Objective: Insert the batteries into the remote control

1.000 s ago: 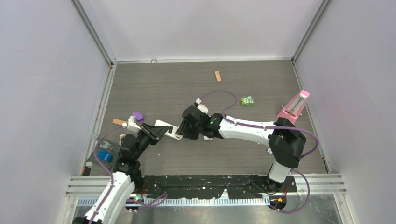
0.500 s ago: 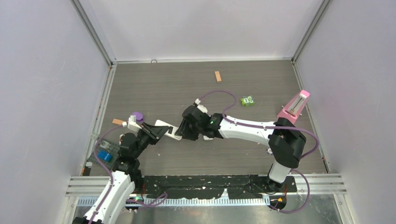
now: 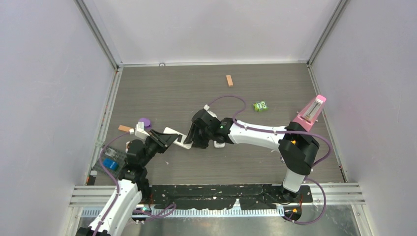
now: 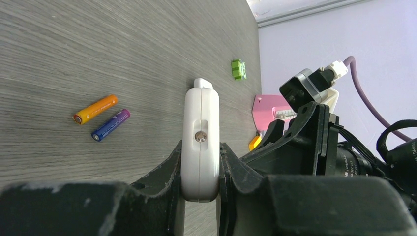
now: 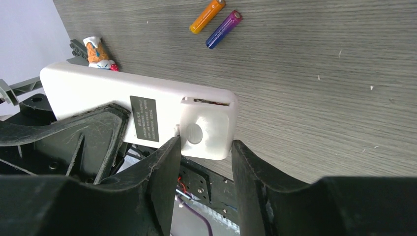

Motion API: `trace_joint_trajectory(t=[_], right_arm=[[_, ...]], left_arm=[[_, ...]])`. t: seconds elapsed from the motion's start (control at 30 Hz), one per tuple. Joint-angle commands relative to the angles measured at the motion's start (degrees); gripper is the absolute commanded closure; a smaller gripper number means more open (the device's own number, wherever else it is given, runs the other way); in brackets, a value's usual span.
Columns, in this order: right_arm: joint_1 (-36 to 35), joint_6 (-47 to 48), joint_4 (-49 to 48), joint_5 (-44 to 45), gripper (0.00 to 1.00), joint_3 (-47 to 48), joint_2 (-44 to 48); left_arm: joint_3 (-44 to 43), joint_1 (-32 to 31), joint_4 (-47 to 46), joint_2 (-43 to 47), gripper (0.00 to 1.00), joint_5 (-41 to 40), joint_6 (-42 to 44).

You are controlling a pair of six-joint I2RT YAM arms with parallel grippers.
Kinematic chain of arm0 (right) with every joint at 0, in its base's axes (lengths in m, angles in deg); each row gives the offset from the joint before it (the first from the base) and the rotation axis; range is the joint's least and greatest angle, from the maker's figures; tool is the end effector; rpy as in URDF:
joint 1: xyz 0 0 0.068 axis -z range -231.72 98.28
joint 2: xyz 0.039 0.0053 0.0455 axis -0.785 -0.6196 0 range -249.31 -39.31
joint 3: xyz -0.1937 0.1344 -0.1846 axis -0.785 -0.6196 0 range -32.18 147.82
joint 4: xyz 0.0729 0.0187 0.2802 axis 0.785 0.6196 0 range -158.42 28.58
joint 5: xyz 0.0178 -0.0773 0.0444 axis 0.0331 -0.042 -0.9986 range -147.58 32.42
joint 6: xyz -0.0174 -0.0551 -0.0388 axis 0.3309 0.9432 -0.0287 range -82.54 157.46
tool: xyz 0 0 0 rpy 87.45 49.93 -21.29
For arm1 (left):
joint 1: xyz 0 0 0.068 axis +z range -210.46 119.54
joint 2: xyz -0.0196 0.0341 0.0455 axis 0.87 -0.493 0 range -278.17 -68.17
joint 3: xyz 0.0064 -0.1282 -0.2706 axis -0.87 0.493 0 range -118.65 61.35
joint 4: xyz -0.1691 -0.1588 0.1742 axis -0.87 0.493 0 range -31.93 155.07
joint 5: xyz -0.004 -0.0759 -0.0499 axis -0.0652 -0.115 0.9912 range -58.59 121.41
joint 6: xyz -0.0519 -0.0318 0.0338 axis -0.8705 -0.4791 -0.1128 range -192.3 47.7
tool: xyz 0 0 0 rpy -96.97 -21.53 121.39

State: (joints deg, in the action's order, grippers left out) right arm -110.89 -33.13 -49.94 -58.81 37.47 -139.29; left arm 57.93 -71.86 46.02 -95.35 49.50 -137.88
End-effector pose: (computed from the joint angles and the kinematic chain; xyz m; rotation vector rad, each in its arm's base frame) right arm 0.2165 0.3652 0.2150 0.2579 2.6918 0.9321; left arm 0.1553 -0.0493 0.1647 -0.6551 1.8291 -1.2161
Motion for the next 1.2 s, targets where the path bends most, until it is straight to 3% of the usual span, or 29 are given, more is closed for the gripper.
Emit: trace_joint_trajectory(t=[0.0, 0.7, 1.17], right_arm=[[-0.85, 0.53, -2.23, -4.11, 0.51, 2.57, -1.25], [-0.24, 0.55, -2.73, -1.32, 0.42, 0.82, 2.8], [0.03, 0.6, -3.77, 0.7, 0.27, -2.62, 7.34]], left_arm=[[-2.13, -0.25, -7.44, 1.43, 1.0, 4.24, -2.44], [-1.68, -0.12, -8.78, 1.08, 1.0, 3.79, -4.34], [-1.54, -0.04, -8.23, 0.9, 1.0, 3.6, -7.66]])
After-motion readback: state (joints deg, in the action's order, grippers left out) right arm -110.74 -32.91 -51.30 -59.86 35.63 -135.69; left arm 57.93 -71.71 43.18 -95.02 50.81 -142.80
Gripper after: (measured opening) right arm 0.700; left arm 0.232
